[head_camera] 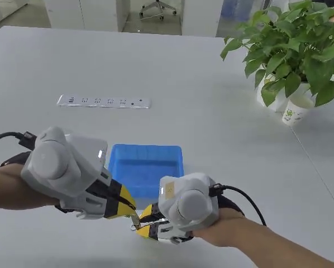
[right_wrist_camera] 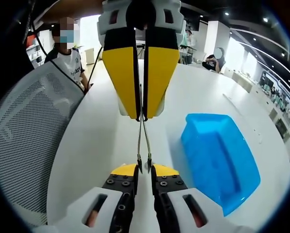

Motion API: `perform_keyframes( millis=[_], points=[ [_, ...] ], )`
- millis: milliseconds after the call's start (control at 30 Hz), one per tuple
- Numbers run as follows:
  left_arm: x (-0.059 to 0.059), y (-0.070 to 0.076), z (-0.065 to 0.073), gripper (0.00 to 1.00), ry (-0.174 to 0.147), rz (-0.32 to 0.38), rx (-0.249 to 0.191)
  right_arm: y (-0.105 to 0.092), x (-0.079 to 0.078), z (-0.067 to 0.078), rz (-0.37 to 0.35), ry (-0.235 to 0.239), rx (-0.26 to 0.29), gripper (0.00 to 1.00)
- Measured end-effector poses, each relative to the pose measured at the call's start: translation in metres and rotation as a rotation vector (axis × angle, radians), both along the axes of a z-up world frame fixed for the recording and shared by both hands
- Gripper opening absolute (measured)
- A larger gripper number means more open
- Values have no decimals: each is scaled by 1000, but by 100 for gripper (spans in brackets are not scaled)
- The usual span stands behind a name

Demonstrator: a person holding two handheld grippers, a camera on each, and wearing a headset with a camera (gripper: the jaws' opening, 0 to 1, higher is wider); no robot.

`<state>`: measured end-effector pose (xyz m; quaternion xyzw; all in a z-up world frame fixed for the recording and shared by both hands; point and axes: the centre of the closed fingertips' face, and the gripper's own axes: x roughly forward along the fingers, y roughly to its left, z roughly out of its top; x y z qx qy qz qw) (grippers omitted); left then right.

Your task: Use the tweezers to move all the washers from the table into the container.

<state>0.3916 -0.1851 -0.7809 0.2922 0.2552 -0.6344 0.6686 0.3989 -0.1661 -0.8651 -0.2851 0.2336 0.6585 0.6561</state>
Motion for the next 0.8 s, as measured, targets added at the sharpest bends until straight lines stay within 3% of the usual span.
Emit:
perform_keyframes(
  millis=[800],
  points=[
    [5, 6, -2, 5, 24, 7, 0, 14, 4, -7, -3, 14, 23, 13]
  ],
)
